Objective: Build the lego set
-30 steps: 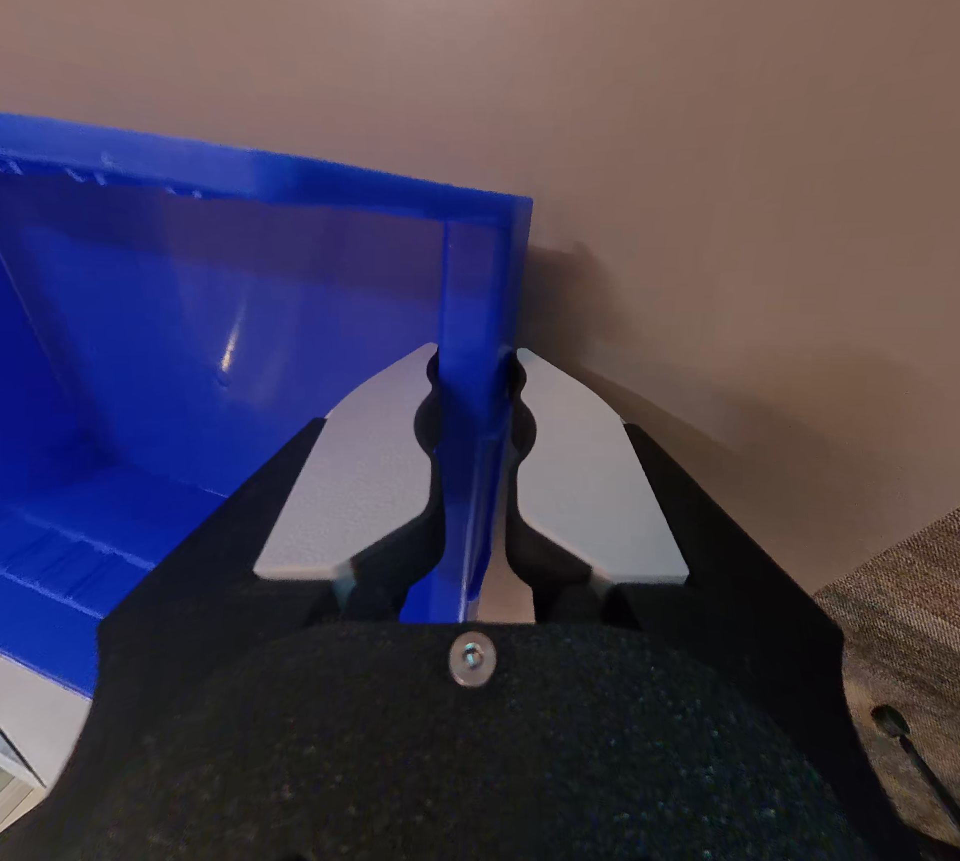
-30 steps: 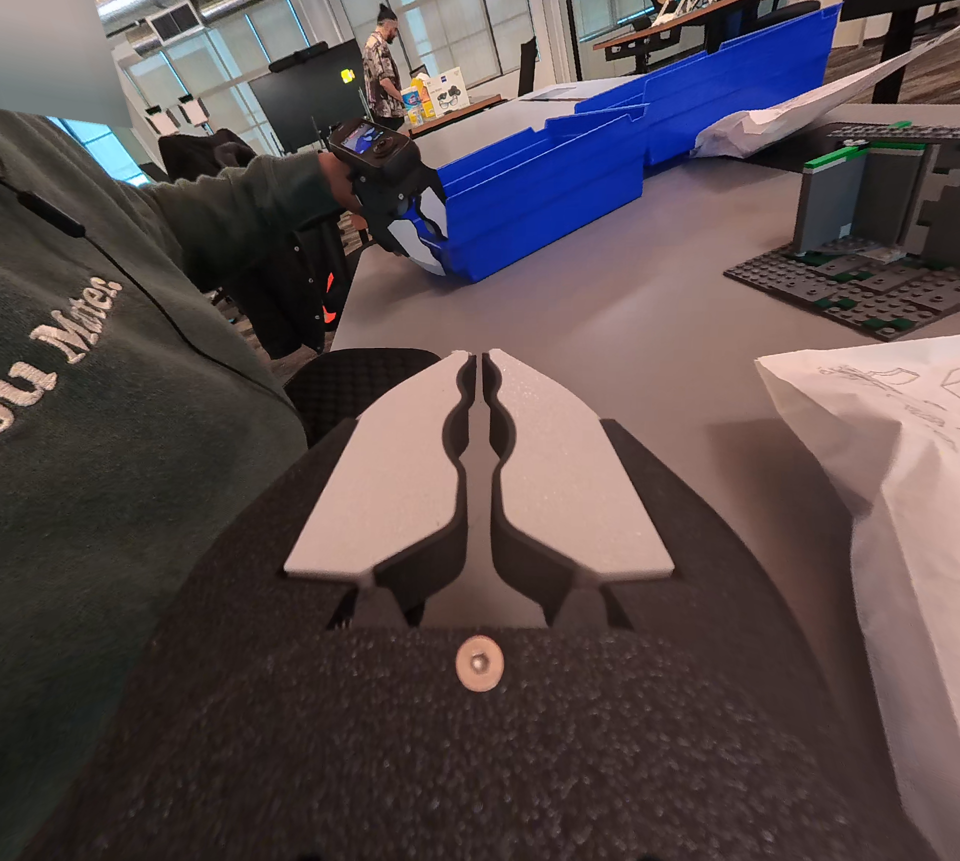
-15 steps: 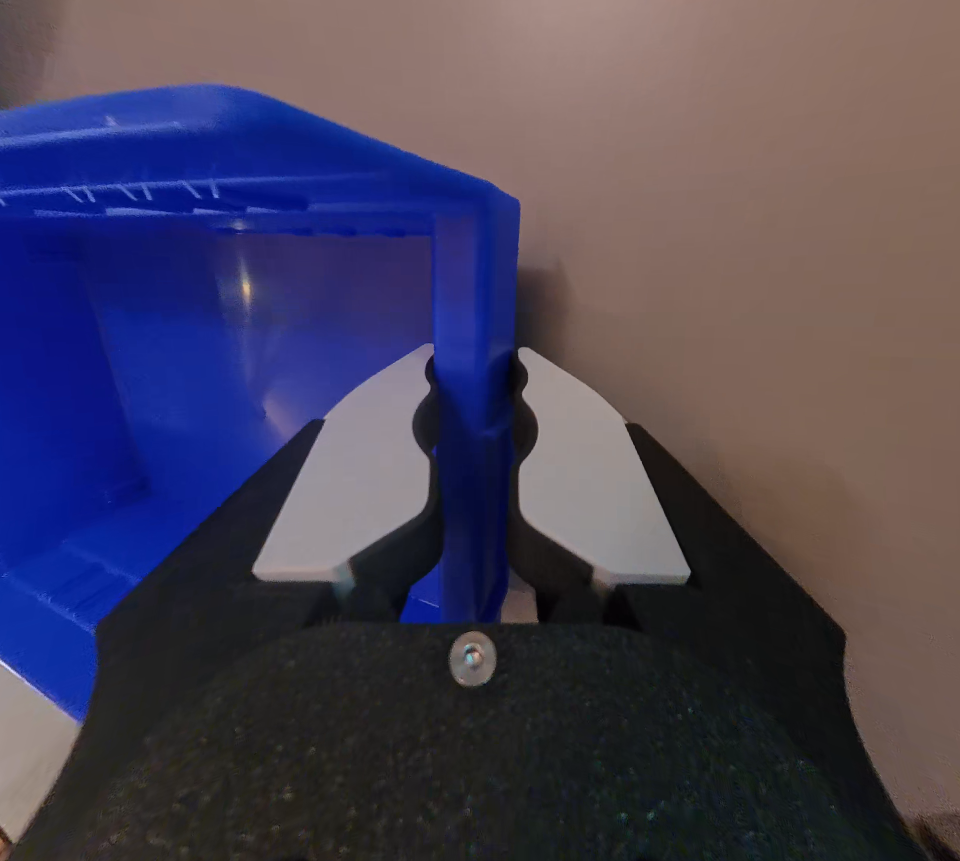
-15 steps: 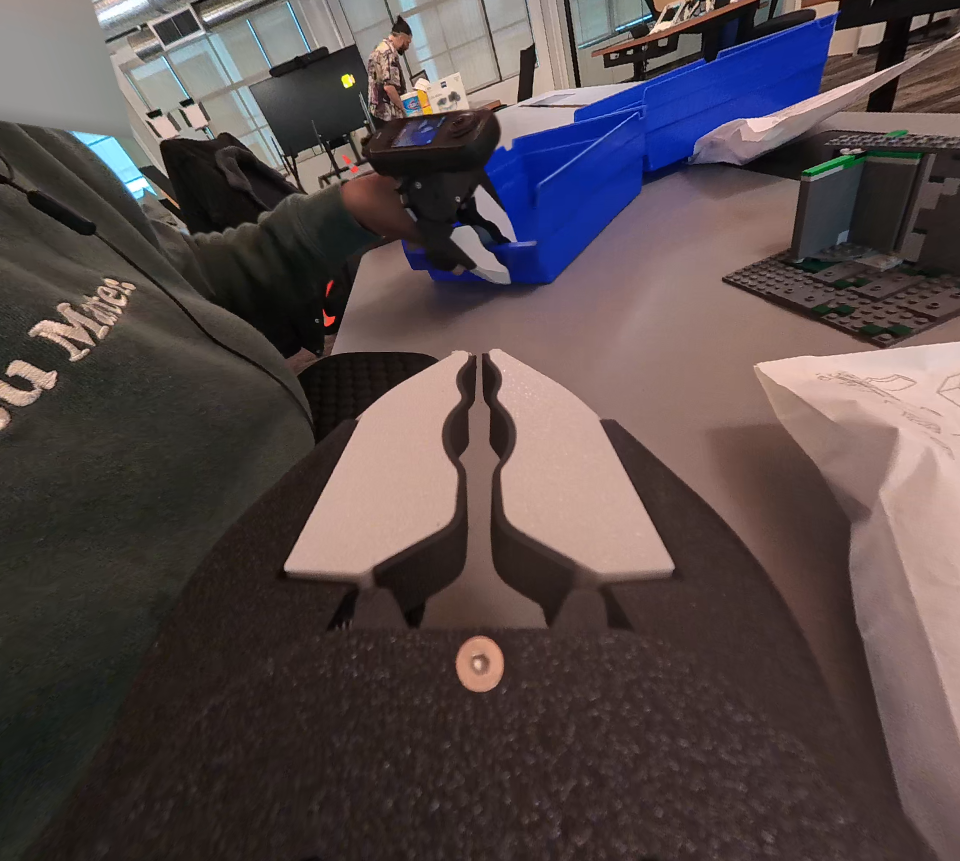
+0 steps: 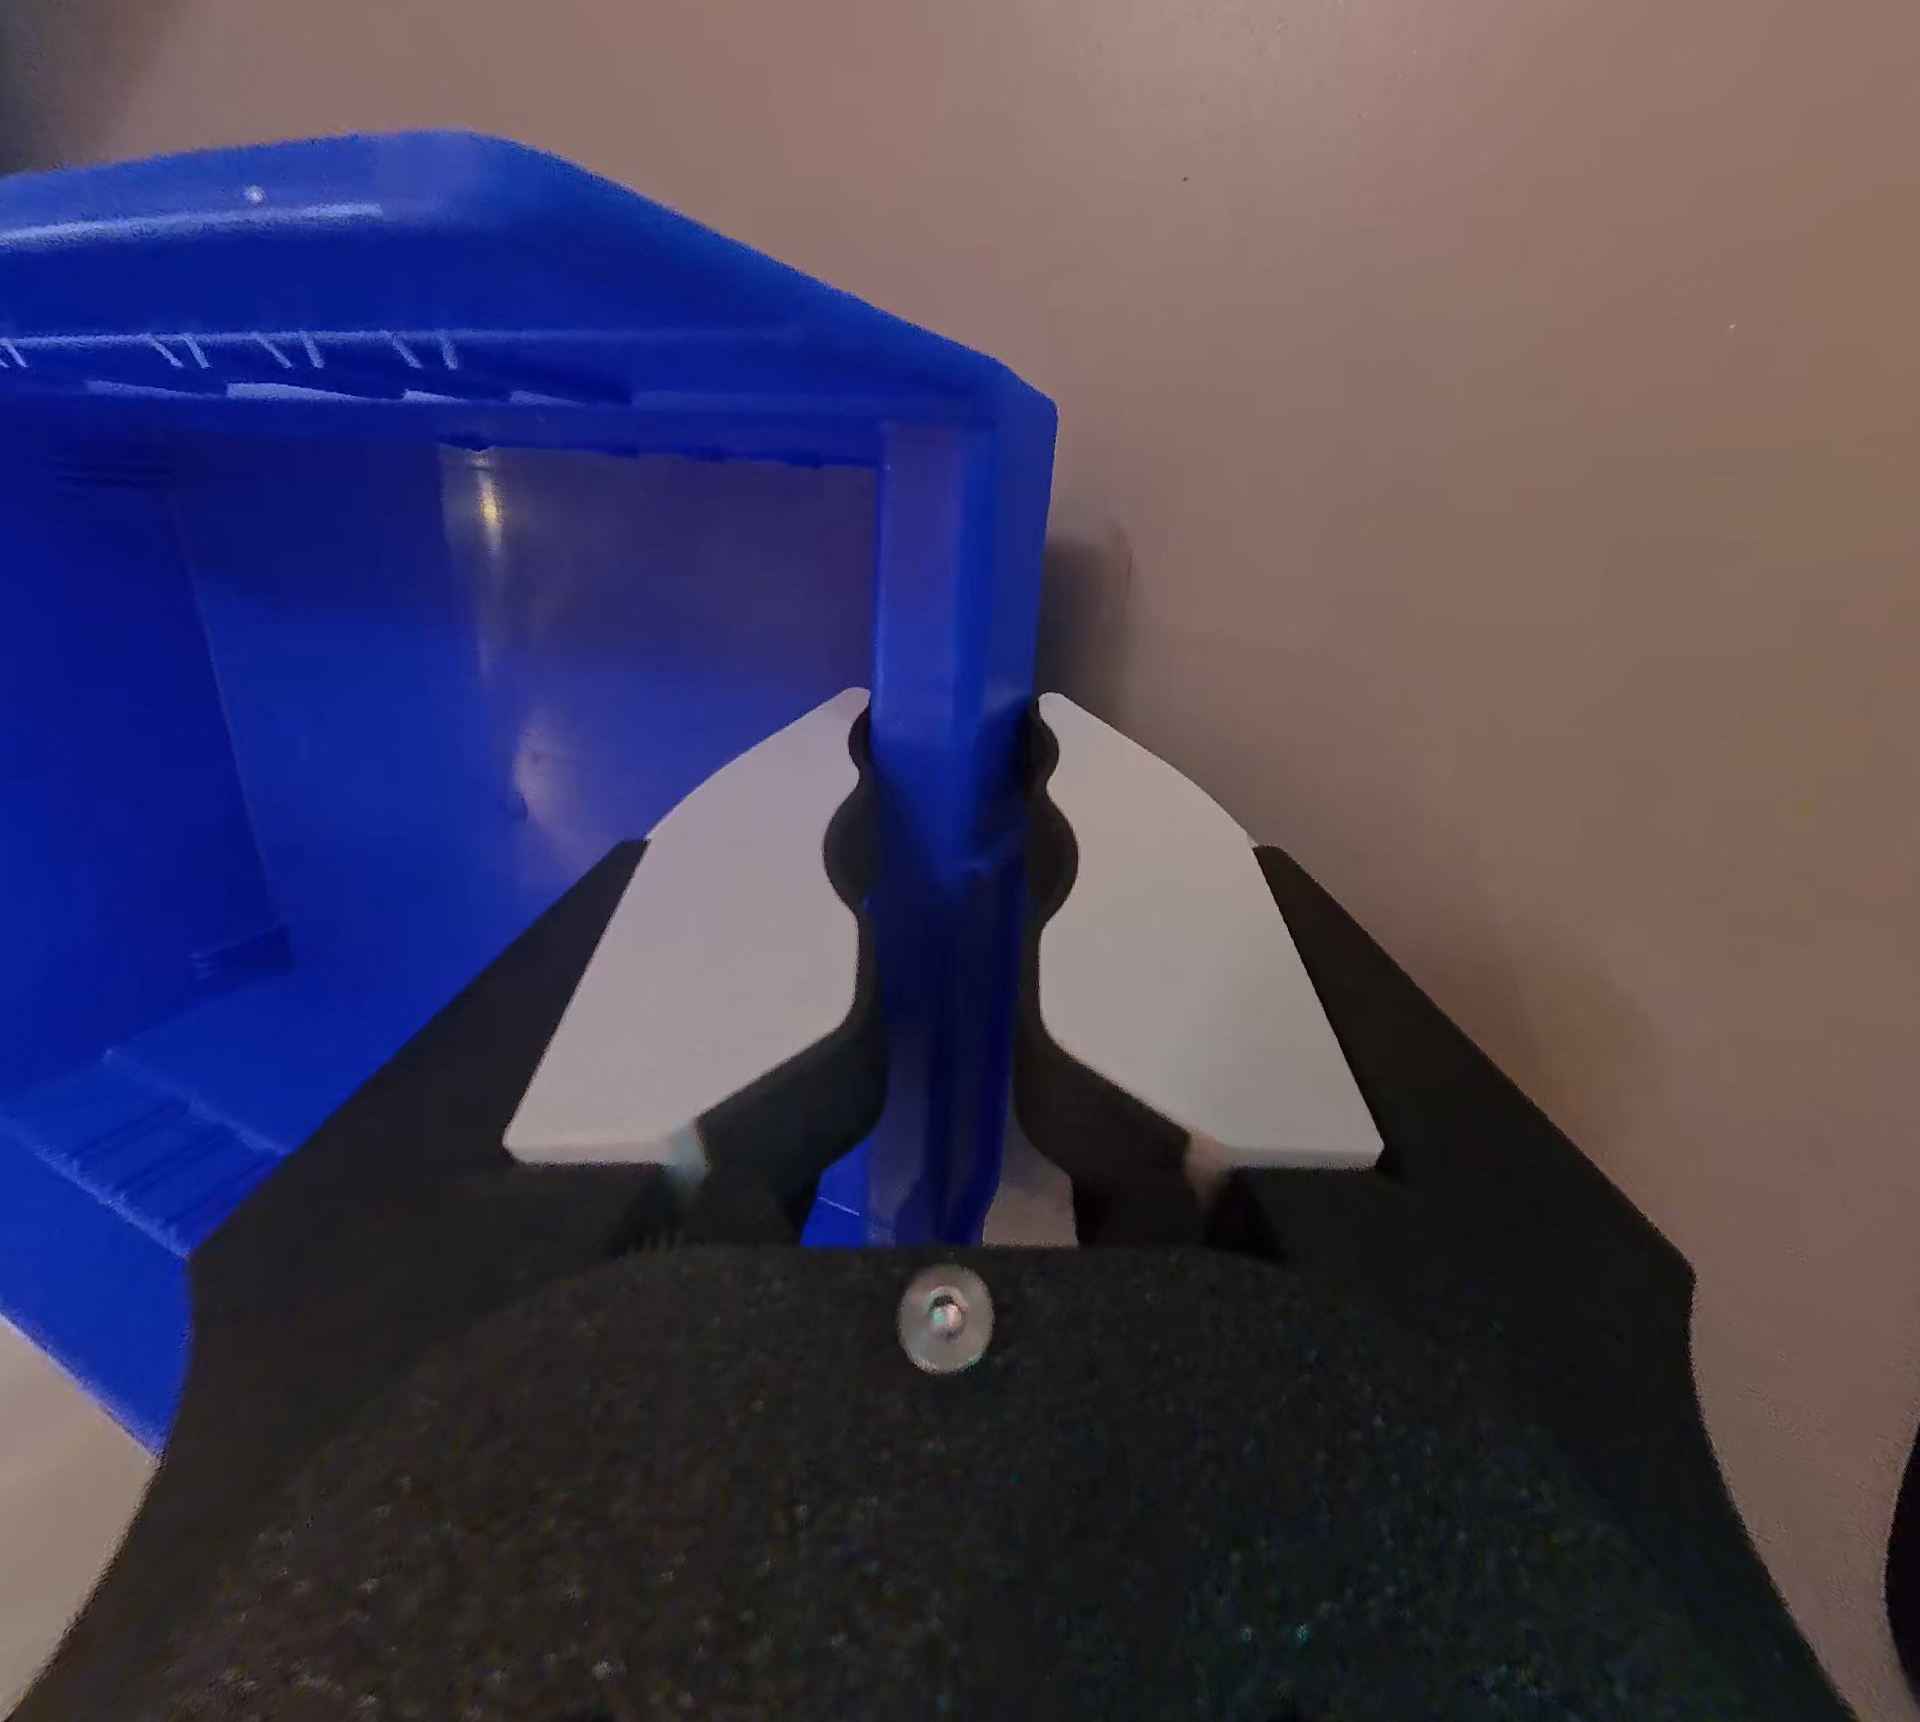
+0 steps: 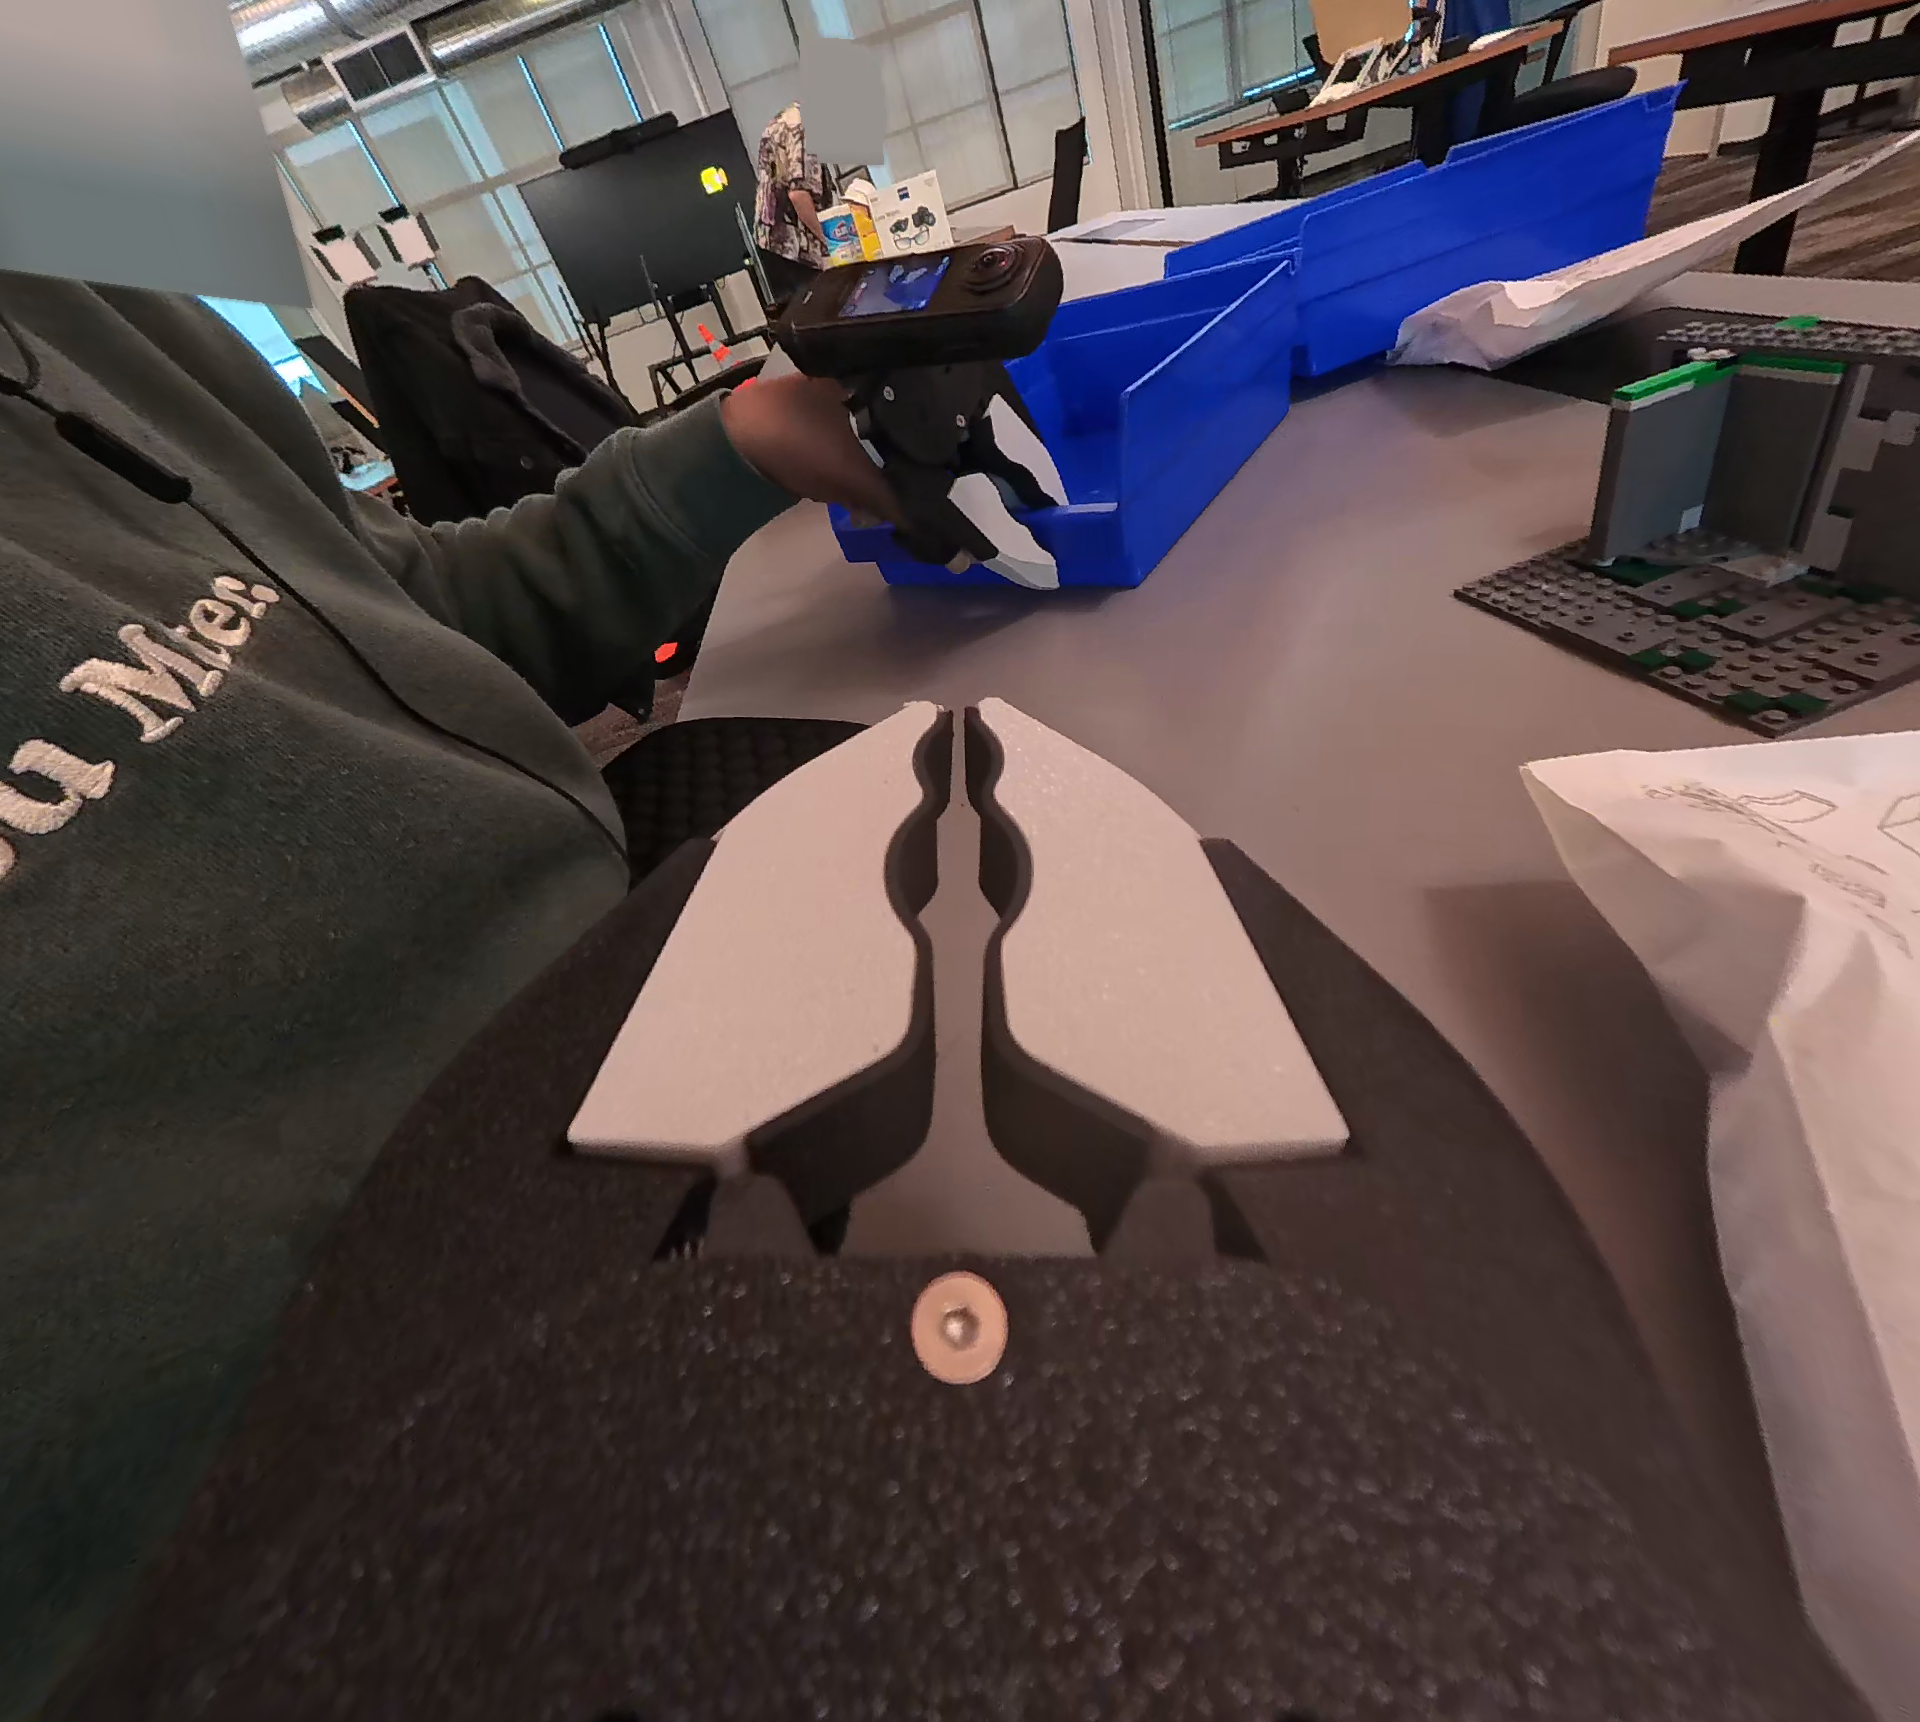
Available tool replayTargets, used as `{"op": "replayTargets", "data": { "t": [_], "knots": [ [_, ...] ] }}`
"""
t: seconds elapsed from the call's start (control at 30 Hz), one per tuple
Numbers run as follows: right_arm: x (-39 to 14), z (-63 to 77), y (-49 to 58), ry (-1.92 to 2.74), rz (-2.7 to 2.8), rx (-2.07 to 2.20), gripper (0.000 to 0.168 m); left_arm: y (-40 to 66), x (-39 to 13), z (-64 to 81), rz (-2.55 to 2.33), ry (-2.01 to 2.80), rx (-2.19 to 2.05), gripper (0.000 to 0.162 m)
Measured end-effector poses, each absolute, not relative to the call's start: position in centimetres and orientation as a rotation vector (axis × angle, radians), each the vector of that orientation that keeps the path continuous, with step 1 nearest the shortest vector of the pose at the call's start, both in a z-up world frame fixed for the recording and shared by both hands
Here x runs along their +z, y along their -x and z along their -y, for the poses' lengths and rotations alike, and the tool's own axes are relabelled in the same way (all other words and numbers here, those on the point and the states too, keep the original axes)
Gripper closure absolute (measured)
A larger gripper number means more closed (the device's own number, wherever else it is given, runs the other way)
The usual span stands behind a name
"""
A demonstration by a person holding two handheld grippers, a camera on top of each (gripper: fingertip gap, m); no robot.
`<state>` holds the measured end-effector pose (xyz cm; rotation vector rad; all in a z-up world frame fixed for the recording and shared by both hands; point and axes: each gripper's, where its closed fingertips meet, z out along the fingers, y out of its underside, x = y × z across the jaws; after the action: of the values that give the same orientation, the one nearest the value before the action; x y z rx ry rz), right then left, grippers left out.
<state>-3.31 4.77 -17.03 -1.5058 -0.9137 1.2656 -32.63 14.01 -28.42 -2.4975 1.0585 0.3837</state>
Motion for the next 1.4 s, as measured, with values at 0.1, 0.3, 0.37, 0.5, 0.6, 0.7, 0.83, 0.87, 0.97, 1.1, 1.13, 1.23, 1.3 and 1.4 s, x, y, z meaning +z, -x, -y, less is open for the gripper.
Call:
{"op": "replayTargets", "data": {
  "t": [0.1,0.3,0.37,0.5,0.6,0.7,0.83,0.87,0.97,1.1,1.13,1.23,1.3,1.4],
  "knots": [
    [-16.9,-4.6,3.3,1.499,0.918,1.263,0.167,32.6,-28.4,-14.1,-1.073,2.461,0.389,0.137],
    [-16.7,-4.5,3.4,1.492,0.922,1.258,0.167,32.6,-26.7,-13.8,-1.039,2.352,0.387,0.126],
    [-16.8,-4.5,3.4,1.493,0.925,1.254,0.167,31.8,-25.0,-13.0,-1.011,2.318,0.335,0.125],
    [-16.8,-4.5,3.4,1.492,0.926,1.249,0.167,27.7,-21.2,-11.7,-1.043,2.136,0.212,0.130],
    [-16.5,-4.4,3.4,1.483,0.925,1.236,0.167,23.1,-18.8,-11.9,-1.052,1.938,0.044,0.144],
    [-16.5,-5.0,3.0,1.505,0.896,1.191,0.167,18.8,-17.3,-12.4,-1.007,1.762,-0.111,0.157],
    [-16.2,-6.3,2.0,1.526,0.812,1.139,0.166,14.3,-15.1,-13.2,-0.829,1.597,-0.339,0.162],
    [-16.0,-6.7,1.6,1.527,0.787,1.124,0.166,13.6,-14.5,-13.5,-0.783,1.569,-0.369,0.162],
    [-16.1,-8.5,0.3,1.556,0.713,1.023,0.167,12.7,-13.1,-15.6,-0.660,1.533,-0.375,0.162],
    [-17.0,-10.9,-1.4,1.614,0.656,0.840,0.168,12.6,-10.6,-19.9,-0.488,1.535,-0.358,0.162],
    [-17.3,-11.5,-1.8,1.625,0.639,0.799,0.168,12.7,-9.8,-21.1,-0.438,1.534,-0.364,0.162],
    [-17.6,-12.8,-3.0,1.636,0.564,0.692,0.168,13.3,-7.9,-24.7,-0.327,1.508,-0.335,0.162],
    [-17.5,-13.3,-3.7,1.624,0.534,0.616,0.168,14.2,-6.7,-27.0,-0.284,1.489,-0.273,0.162],
    [-17.4,-13.6,-4.3,1.600,0.521,0.524,0.168,15.8,-5.4,-30.4,-0.217,1.490,-0.198,0.162]
  ]
}}
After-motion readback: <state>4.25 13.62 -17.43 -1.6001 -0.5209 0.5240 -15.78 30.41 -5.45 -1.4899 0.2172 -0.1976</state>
